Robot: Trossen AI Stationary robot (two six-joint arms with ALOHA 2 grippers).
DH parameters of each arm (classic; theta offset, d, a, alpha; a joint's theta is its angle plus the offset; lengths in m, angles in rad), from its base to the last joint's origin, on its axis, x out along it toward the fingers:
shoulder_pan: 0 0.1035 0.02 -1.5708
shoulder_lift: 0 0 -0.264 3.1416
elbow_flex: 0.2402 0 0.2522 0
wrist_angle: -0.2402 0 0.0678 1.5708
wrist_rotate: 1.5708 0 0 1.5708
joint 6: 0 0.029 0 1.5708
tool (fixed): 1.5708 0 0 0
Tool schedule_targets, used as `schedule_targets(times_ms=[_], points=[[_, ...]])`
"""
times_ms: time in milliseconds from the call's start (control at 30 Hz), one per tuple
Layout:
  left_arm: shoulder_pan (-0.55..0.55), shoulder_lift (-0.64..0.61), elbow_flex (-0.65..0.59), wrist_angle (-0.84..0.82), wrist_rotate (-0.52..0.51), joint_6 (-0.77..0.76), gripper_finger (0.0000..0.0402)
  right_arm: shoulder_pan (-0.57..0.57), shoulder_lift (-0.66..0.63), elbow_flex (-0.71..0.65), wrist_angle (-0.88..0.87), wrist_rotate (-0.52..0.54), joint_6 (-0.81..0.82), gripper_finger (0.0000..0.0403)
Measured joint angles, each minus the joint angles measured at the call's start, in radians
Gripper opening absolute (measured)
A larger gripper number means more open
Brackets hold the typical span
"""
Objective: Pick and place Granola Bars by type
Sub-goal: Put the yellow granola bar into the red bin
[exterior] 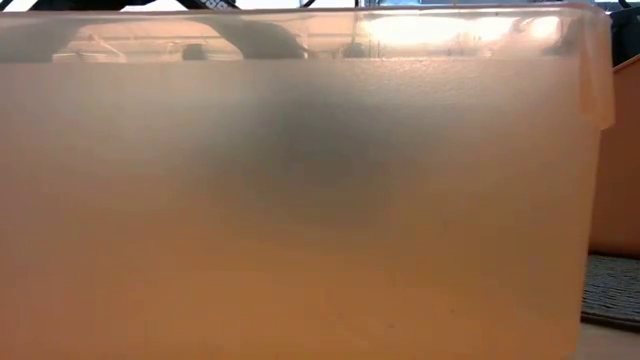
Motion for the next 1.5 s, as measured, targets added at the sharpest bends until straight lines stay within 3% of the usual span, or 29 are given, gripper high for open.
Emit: schedule_targets(times_ms=[100,400,600,733,933,1067,1233,1500], points=[[-0.004,-0.010,0.000,-0.002,0.001,0.012,0.0012,0.000,0.000,0.000,0.000,0.000,0.000,0.0000],[-0.030,-0.079,-0.002,0.003,-0.031,0.070,0.0007,0.000,0.000,0.000,0.000,0.000,0.000,0.0000],[-0.074,-0.162,-0.002,-0.009,-0.082,0.204,0.0009,0.000,0.004,0.000,0.002,0.000,0.000,0.0000],[-0.121,-0.215,-0.002,0.000,-0.104,0.267,0.0010,0.000,0.005,0.000,0.002,0.000,0.000,0.0000],[-0.250,-0.244,-0.013,0.008,-0.160,0.483,0.0006,0.000,0.005,0.000,0.002,0.000,0.000,0.0000],[-0.304,-0.265,-0.046,0.038,-0.161,0.498,0.0008,0.000,0.005,0.000,0.001,0.000,0.000,0.0000],[-0.300,-0.337,-0.185,0.148,-0.164,0.468,0.0006,0.000,0.007,0.000,0.001,0.000,0.000,0.0000],[-0.217,-0.606,-0.602,0.575,-0.046,0.438,0.0007,0.000,0.018,0.000,0.000,0.000,0.000,0.0000]])
